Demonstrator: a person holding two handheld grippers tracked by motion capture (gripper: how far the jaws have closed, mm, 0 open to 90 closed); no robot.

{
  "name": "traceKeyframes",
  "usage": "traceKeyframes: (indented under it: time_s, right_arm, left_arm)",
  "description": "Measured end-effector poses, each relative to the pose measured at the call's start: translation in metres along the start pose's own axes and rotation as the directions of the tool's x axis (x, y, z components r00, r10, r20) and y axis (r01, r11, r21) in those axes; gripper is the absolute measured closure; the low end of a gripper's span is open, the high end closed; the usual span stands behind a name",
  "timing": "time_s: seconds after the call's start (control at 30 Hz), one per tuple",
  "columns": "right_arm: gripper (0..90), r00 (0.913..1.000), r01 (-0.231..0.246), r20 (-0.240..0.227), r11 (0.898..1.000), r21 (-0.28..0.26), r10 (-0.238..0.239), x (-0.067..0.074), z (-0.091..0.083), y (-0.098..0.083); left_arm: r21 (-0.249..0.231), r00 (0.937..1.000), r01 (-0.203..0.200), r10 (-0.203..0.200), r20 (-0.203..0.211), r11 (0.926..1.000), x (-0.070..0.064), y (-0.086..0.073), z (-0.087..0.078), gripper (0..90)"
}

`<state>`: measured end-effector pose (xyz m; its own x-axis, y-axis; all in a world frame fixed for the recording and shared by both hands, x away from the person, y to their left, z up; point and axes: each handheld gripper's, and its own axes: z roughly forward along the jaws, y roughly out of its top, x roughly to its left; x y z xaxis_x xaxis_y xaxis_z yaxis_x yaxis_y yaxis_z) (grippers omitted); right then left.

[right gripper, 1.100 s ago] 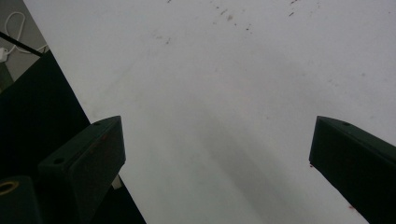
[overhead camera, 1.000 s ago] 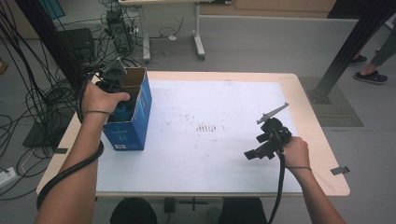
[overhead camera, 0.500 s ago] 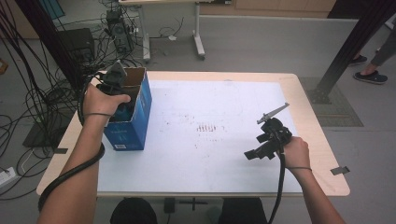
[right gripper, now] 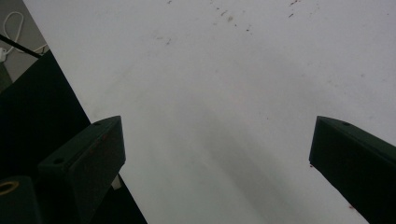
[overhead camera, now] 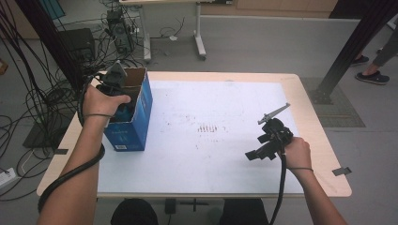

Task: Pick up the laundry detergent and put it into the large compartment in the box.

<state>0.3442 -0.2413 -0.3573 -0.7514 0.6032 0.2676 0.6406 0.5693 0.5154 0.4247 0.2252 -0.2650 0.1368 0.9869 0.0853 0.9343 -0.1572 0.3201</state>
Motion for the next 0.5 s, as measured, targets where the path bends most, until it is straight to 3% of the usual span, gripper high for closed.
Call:
traceKeyframes:
  time_s: [0.5]
  right_arm:
    - [3.4, 1.0000, -0.002, 0.003, 1.000, -0.001, 0.002, 0.0002, -0.0008, 0.0000]
  left_arm:
    - [-0.019, 0.9999, 0.017, -0.017, 0.001, 0.9997, -0.0004, -0.0021, 0.0002, 37.6]
